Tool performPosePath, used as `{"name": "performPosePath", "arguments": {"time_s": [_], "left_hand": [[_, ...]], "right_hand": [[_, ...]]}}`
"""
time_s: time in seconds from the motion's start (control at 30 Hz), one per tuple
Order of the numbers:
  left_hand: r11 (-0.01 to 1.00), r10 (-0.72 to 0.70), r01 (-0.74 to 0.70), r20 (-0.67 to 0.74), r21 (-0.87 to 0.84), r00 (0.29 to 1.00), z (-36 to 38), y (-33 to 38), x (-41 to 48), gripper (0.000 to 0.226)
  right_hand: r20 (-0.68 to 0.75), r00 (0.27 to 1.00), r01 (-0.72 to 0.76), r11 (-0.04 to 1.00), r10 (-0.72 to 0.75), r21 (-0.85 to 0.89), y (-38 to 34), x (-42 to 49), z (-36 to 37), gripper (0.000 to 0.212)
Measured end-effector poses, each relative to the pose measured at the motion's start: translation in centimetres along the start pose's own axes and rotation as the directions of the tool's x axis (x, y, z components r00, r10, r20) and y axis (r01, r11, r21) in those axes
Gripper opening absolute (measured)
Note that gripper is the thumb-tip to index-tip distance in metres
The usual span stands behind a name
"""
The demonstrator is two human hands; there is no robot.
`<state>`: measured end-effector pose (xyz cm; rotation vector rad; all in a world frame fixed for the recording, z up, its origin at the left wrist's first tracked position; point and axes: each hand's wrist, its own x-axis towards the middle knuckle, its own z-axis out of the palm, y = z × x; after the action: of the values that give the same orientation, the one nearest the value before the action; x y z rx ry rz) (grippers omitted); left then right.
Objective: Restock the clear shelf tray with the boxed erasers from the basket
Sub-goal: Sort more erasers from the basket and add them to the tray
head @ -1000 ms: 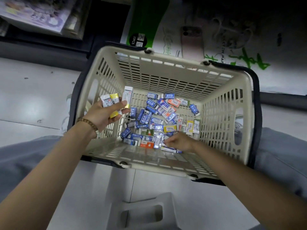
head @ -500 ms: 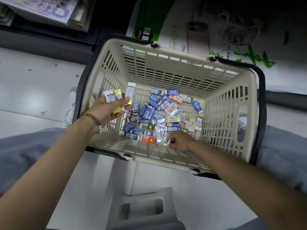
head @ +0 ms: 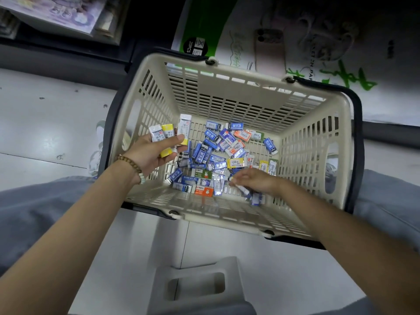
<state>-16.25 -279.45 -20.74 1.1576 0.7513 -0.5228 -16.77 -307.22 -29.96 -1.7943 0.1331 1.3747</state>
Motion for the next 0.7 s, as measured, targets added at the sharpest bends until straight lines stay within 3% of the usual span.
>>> {"name": "performPosePath", "arguments": {"time_s": [0.17,0.37,0.57,0.7], "left_hand": [[0.999,0.037,-0.033,0.119,-0.029,0.992,1.8,2.0,-1.6,0.041],[0.981,0.181,-0.190,0.183,0.033,0.966,5.3,7.5,-5.8,0.038],[0.934,0.306,-0.338,0.235,0.112,0.923,7.9,14.2,-10.6,0.027],[0.890,0.372,-0.427,0.286,0.162,0.883,9.6,18.6,-13.2,0.016]], "right_hand": [[-0.081,0.974,0.226,0.891,-0.211,0.395,-8.2,-4.5,-2.6,0.041],[-0.269,0.862,0.506,0.709,-0.429,0.491,-17.8,-12.8,-3.4,0.022],[-0.337,0.793,0.594,0.769,-0.508,0.237,-23.2,-21.3,-4.7,0.007],[-0.305,0.685,0.644,0.745,-0.662,-0.171,-26.5,-26.3,-6.2,0.009]]}}
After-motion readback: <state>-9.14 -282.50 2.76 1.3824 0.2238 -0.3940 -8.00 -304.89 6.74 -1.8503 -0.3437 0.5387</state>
